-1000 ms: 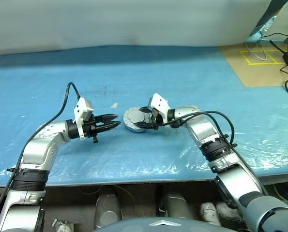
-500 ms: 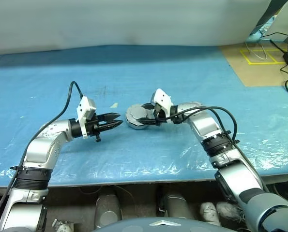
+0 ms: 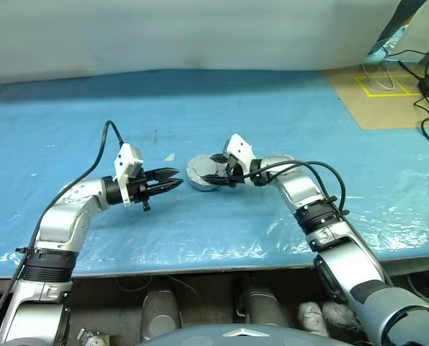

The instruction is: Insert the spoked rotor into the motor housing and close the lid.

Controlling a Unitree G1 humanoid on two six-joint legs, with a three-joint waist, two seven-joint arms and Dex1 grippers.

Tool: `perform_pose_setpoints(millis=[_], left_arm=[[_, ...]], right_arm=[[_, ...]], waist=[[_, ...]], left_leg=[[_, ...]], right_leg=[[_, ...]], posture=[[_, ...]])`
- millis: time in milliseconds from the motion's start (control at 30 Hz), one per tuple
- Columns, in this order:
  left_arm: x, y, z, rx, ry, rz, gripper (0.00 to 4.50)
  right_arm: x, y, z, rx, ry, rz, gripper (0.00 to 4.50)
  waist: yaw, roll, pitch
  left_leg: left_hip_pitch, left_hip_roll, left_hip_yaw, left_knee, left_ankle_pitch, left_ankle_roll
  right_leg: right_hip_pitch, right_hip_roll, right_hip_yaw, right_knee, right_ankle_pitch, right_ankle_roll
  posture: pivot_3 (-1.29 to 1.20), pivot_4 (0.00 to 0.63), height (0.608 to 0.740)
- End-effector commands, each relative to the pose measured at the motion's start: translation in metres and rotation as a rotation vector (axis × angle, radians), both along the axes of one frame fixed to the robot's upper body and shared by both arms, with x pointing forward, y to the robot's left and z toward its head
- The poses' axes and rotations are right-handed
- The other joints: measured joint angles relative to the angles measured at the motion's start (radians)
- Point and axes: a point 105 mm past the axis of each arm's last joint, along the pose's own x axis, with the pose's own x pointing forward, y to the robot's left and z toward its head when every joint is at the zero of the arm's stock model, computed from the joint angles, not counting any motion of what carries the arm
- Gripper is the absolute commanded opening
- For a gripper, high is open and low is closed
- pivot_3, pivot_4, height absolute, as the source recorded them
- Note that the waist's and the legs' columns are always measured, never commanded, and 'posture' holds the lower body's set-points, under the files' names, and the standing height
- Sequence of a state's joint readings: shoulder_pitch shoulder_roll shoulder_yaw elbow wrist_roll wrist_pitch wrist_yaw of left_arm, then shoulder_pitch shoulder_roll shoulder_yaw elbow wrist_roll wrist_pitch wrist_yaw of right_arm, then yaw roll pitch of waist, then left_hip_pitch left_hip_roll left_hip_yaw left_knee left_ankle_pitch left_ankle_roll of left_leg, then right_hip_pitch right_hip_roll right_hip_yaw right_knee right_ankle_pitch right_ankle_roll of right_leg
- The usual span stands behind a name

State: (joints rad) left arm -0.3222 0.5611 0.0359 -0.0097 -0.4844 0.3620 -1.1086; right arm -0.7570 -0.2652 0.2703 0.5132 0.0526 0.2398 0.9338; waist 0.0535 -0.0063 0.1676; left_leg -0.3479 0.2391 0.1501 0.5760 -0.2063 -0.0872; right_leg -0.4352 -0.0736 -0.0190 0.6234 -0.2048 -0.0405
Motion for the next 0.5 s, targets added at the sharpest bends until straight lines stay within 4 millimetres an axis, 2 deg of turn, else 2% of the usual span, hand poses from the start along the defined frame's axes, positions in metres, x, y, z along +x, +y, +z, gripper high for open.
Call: perform_pose_setpoints(millis=[33,200,300,400,500], left_arm=[[0.001,-0.002,0.01,-0.004,-0.046,-0.015,1.46],[0.001,-0.002,0.009,-0.005,-0.047,-0.012,1.46],[0.001,-0.002,0.009,-0.006,-0.048,-0.008,1.46],[0.002,-0.001,0.009,-0.008,-0.049,-0.006,1.46],[0.002,-0.001,0.009,-0.007,-0.05,-0.006,1.46]], right_arm=[[0.006,-0.013,-0.021,-0.065,0.04,-0.069,2.99],[0.002,-0.016,-0.03,-0.068,0.089,-0.068,2.99],[0.001,-0.014,-0.034,-0.011,0.174,-0.107,2.99],[0.003,-0.015,-0.046,-0.082,0.159,-0.136,2.99],[0.005,-0.012,-0.053,-0.072,0.205,-0.191,2.99]], waist=[[0.0,0.0,0.0],[-0.001,0.0,0.0],[-0.001,0.0,0.0],[-0.002,0.001,-0.001],[-0.008,0.001,-0.001]], left_leg=[[0.0,0.0,0.0,0.0,0.0,0.0],[0.001,0.0,0.0,0.0,0.0,0.0],[0.001,0.0,0.0,0.0,0.0,0.0],[0.002,0.0,0.0,0.0,0.0,0.0],[0.006,0.0,0.0,0.0,0.0,0.0]], right_leg=[[0.0,0.0,0.0,0.0,0.0,0.0],[0.001,0.0,0.0,-0.001,0.0,0.0],[0.002,0.0,0.0,0.0,0.0,0.0],[0.003,0.0,0.0,0.0,0.0,0.0],[0.007,0.0,0.0,-0.001,0.0,0.0]], posture=[[0.0,0.15,0.74],[0.0,0.15,0.74],[0.0,0.15,0.74],[0.0,0.15,0.74],[0.0,0.15,0.74]])
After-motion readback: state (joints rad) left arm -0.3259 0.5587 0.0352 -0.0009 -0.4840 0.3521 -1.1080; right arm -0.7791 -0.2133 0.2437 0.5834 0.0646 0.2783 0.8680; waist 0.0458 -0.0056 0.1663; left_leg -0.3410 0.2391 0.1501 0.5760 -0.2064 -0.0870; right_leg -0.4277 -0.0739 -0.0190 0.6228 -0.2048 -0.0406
